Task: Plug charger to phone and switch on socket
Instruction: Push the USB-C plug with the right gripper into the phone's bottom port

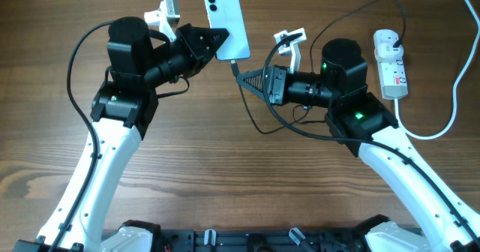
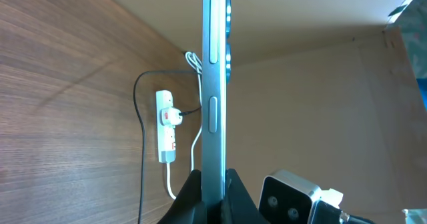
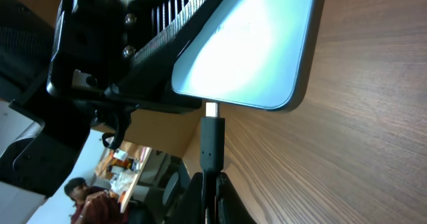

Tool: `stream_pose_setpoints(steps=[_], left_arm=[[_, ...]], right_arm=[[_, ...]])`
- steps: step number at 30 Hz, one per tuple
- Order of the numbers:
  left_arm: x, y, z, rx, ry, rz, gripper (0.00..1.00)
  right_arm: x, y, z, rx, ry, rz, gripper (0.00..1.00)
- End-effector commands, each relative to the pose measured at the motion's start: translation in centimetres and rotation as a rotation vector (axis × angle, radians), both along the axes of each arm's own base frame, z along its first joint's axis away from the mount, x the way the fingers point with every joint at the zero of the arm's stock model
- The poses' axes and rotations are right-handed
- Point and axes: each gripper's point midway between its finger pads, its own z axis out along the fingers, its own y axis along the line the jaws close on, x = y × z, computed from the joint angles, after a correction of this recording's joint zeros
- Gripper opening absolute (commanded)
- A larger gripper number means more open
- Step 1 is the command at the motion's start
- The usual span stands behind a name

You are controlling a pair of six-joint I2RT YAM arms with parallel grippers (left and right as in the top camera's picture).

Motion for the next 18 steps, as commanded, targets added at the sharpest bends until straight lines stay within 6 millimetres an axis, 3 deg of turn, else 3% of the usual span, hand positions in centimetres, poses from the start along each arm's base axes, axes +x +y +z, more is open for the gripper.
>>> stream_pose_setpoints(steps=[1,18], left_arm=[[0.1,0.2,1.1,0.011,-0.055,0.003,0.04],[-0.3,-1.0,1.4,0.010,-0.070,-0.022,0.04]], right_arm=[[0.9,-0.1,0.4,0.003,-0.003,-0.035,0.04],[1.8,-0.4,0.8,0.038,0.060,-0.095,0.04]])
